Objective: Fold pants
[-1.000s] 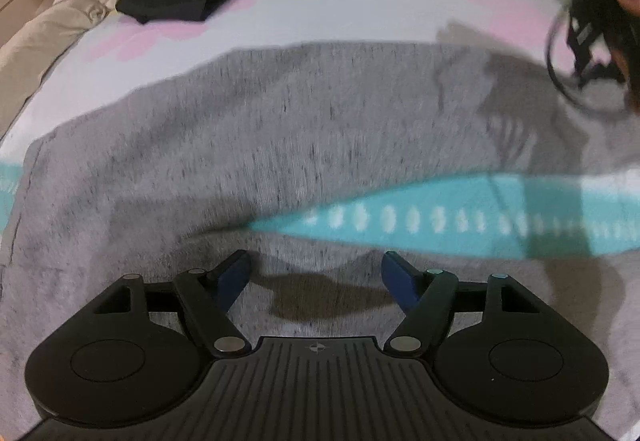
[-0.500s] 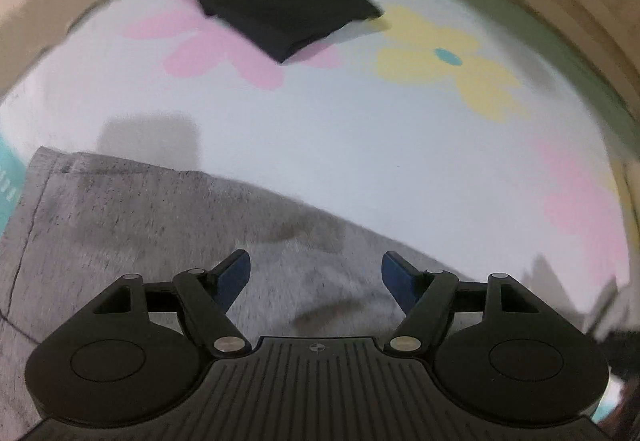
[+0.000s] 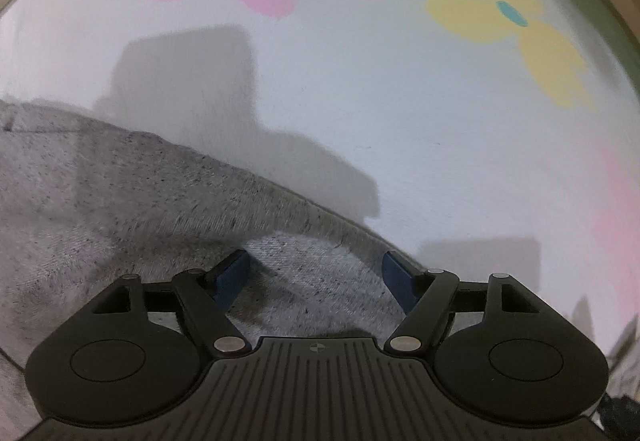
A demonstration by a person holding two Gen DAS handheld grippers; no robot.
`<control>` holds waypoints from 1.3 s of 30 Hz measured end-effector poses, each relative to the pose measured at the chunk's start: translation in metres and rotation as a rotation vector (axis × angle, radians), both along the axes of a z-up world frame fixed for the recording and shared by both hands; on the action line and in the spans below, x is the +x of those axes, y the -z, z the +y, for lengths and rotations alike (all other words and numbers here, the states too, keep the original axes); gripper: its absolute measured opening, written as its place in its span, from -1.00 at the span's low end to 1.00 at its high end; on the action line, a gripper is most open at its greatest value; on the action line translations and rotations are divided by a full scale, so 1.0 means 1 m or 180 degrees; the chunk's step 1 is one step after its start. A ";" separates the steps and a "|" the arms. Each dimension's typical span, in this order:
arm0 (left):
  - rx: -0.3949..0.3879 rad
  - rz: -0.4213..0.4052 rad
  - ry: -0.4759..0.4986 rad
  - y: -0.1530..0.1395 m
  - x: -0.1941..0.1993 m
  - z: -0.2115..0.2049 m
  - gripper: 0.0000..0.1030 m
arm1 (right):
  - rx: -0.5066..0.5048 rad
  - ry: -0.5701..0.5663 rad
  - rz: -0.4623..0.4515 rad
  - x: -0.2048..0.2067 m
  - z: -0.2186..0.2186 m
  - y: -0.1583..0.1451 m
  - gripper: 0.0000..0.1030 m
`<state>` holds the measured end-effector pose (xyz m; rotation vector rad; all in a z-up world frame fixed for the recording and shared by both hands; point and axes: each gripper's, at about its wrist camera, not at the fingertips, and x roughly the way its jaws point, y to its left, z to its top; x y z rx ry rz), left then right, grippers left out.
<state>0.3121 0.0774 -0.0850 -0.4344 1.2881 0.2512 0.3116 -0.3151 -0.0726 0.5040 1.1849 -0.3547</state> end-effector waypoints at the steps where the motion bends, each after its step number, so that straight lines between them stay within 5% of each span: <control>1: 0.0030 -0.0061 -0.0040 0.001 0.000 0.000 0.34 | -0.0006 -0.0012 0.0011 0.005 -0.007 0.002 -0.86; 2: 0.0108 -0.0120 -0.0076 0.000 0.003 0.000 -0.15 | -0.0017 -0.0024 0.0012 0.006 -0.006 0.001 -0.86; 3: 0.0283 -0.0130 -0.0060 -0.003 0.002 -0.003 -0.96 | -0.0030 -0.0042 0.0008 0.005 -0.005 0.001 -0.86; 9: 0.0461 -0.0546 0.0191 -0.044 -0.034 -0.010 -0.96 | -0.0124 -0.0180 -0.0207 -0.005 0.000 -0.017 -0.86; 17: 0.0475 -0.1229 0.0293 -0.125 -0.128 -0.020 -0.96 | -0.0136 -0.0168 -0.0608 -0.063 0.000 -0.092 -0.86; 22: 0.0514 -0.1468 0.0433 -0.130 -0.207 -0.022 -0.96 | -0.0140 -0.0123 -0.0635 -0.118 -0.006 -0.110 -0.86; 28: 0.0613 -0.1293 0.0595 -0.092 -0.263 -0.015 -0.95 | -0.0066 -0.0080 -0.0480 -0.187 -0.015 -0.092 -0.86; 36: 0.0541 -0.0523 0.0638 -0.031 -0.279 -0.013 -0.98 | -0.0085 -0.0218 0.0146 -0.220 -0.012 -0.030 -0.86; 39: 0.0413 -0.0419 0.0763 -0.029 -0.282 -0.013 -0.97 | -0.0050 -0.0248 0.0241 -0.225 -0.019 -0.026 -0.66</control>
